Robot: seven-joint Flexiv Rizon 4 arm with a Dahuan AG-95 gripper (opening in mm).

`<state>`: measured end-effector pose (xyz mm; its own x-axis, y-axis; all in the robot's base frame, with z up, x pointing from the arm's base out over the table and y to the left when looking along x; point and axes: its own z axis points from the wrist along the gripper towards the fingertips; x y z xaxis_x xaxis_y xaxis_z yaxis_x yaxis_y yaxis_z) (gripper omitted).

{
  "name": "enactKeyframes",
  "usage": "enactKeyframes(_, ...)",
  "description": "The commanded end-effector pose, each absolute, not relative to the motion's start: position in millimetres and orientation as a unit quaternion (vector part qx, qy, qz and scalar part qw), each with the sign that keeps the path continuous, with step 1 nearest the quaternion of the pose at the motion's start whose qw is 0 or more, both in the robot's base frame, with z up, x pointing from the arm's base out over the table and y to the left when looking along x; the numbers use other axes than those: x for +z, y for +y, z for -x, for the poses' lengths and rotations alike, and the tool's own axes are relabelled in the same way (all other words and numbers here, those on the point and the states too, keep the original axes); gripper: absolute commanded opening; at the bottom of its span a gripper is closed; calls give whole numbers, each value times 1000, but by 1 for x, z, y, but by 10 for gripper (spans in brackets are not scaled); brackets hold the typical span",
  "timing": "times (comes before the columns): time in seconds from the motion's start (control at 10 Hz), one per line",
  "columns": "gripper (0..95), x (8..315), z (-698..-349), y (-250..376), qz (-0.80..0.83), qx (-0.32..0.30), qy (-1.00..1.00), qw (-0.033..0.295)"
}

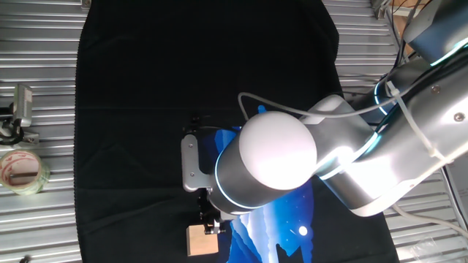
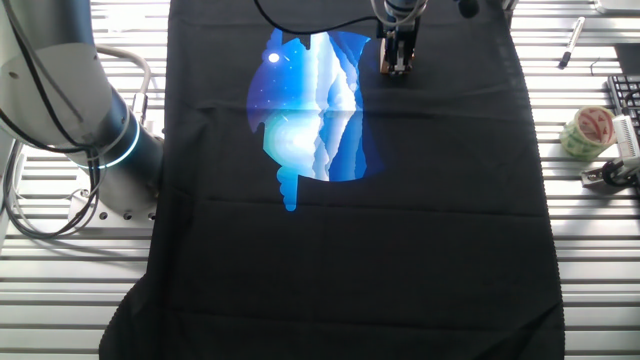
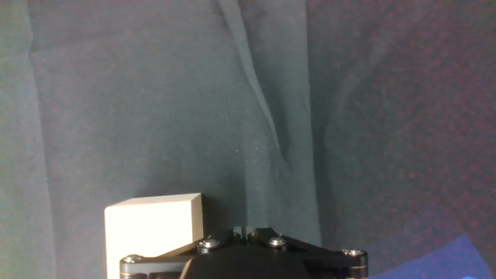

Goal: Approach and touch the side of the small block

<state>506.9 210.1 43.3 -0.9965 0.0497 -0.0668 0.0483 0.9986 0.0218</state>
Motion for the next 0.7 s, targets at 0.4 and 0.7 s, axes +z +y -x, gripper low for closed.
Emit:
enactKeyframes(0.4, 0, 40, -507, 210, -28, 9, 999, 41)
enactKeyframes(0.7, 0, 40, -506, 211, -30, 8, 999, 41)
